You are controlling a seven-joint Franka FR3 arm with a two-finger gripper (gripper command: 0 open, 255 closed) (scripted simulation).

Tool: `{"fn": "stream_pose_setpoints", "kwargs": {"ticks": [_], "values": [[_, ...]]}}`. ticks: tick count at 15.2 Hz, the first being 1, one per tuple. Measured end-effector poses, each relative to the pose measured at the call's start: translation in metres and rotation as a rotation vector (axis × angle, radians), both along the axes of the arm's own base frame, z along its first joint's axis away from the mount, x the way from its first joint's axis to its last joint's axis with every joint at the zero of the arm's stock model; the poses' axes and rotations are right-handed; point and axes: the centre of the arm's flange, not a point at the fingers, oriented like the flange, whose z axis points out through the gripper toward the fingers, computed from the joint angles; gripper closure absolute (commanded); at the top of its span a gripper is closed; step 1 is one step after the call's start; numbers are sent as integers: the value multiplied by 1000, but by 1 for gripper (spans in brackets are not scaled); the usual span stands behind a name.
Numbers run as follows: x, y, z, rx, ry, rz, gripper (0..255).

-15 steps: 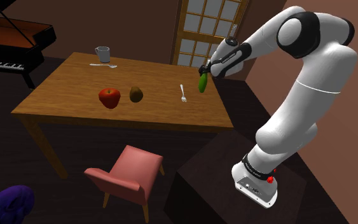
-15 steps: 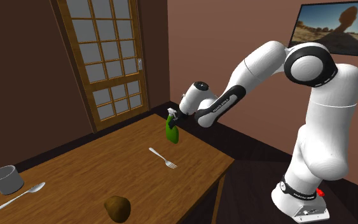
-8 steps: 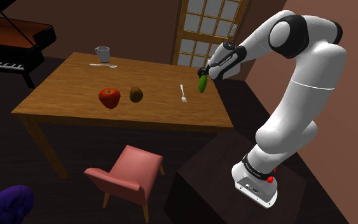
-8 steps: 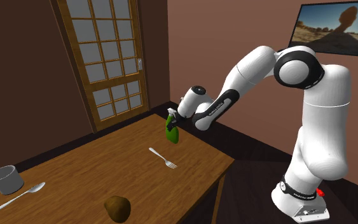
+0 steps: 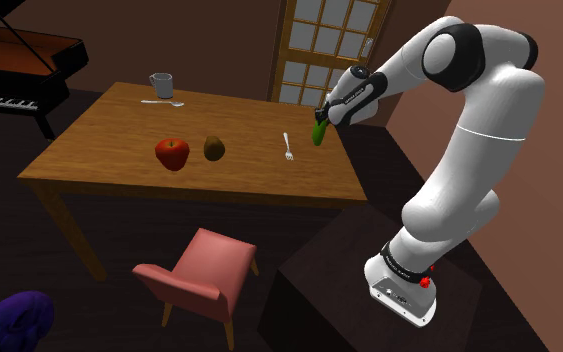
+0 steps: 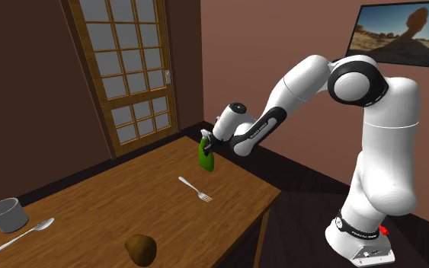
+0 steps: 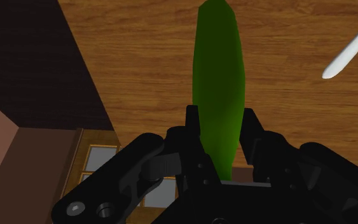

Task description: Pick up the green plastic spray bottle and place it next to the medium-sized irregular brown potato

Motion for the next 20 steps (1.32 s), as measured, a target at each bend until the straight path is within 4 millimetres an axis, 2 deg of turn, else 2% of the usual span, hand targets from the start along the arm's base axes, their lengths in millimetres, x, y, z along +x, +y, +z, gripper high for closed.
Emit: {"fn": "stream_pose_setpoints", "kwargs": {"ticks": [7, 9, 20], "values": [[0, 0, 0, 0, 0, -1, 255], [0, 0, 6, 0, 0, 0, 255], [-1, 0, 63, 0, 0, 0, 255]]}}
